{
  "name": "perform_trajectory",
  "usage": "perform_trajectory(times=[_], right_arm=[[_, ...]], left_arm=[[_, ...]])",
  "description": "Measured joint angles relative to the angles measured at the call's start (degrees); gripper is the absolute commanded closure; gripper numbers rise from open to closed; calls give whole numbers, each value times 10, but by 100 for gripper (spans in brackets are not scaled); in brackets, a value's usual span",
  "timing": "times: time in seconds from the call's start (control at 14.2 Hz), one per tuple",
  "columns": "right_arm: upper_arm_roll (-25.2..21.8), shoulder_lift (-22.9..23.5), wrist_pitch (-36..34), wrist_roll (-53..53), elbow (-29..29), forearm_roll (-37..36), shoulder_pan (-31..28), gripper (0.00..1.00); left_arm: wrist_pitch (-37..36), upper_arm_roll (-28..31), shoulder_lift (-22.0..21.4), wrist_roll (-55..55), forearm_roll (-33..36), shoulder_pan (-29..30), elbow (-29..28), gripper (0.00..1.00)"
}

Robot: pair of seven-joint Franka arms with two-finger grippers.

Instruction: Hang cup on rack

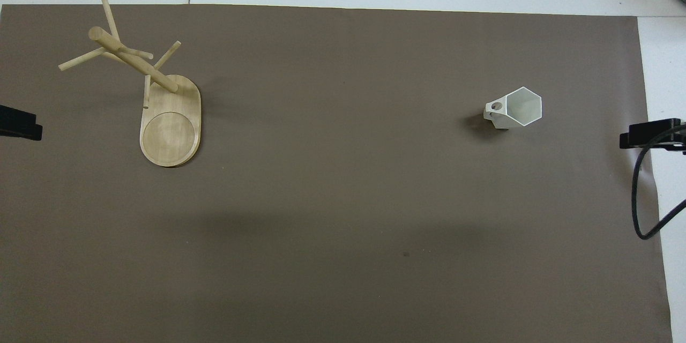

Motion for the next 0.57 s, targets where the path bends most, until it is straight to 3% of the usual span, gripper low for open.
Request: perform_trajectory(times=[0.35,0.57], right_arm=[[-1,-5,9,-4,-7,0,0,0],[-11,-4,48,-54,-34,0,0,0]], left_arm=[[1,-1,-2,26,-1,0,0,0],[1,-1,-2,27,-1,0,0,0]])
